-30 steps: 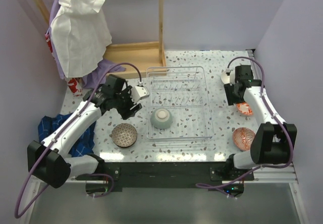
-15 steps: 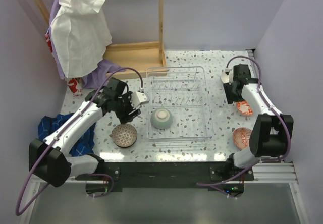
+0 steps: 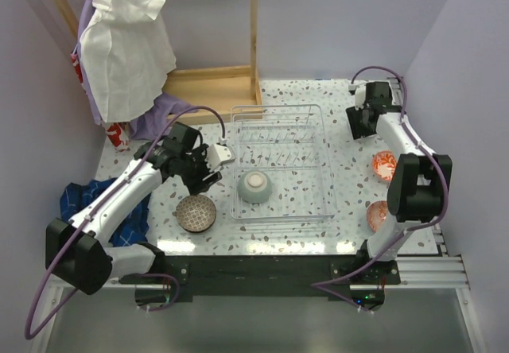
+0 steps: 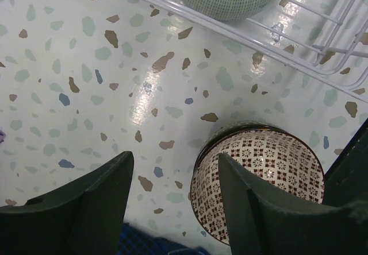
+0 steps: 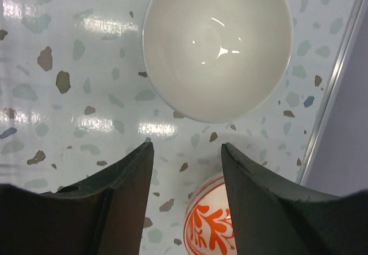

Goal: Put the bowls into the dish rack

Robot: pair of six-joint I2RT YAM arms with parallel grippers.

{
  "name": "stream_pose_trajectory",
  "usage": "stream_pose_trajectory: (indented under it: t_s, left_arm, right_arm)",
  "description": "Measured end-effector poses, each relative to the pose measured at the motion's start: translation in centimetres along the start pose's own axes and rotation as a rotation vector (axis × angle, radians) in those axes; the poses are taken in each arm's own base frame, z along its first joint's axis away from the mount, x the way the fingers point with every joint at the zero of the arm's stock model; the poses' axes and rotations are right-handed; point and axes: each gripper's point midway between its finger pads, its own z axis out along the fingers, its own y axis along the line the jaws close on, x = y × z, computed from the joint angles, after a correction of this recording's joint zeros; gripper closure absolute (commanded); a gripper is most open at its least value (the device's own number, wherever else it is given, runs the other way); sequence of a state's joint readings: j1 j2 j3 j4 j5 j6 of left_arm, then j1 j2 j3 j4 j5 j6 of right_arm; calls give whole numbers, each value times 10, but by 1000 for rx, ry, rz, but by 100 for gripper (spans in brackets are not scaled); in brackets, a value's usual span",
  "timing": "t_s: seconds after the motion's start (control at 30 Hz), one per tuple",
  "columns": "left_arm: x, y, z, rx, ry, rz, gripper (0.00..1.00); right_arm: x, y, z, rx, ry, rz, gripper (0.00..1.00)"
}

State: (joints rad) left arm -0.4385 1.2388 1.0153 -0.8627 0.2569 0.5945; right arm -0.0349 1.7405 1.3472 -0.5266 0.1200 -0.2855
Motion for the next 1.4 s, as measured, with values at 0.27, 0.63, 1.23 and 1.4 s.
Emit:
stream_pose_trajectory:
  t_s: [0.27,0.63,1.23,1.4]
  left_arm:
    - [7,-1,15,37,51,-23,35]
    - [7,2,17,35,58,-25,35]
    - [26,-6,2,43,100,45,36]
    - [34,-27,-21,98,74,167,35]
  right_arm:
    - [-12,3,38,-22,17,-38,49]
    - [-23,7,49,-55,3,-56,55]
    - [-12,8,46,-52,31,-51,35]
    - [-16,1,18,-29,2,-40,31]
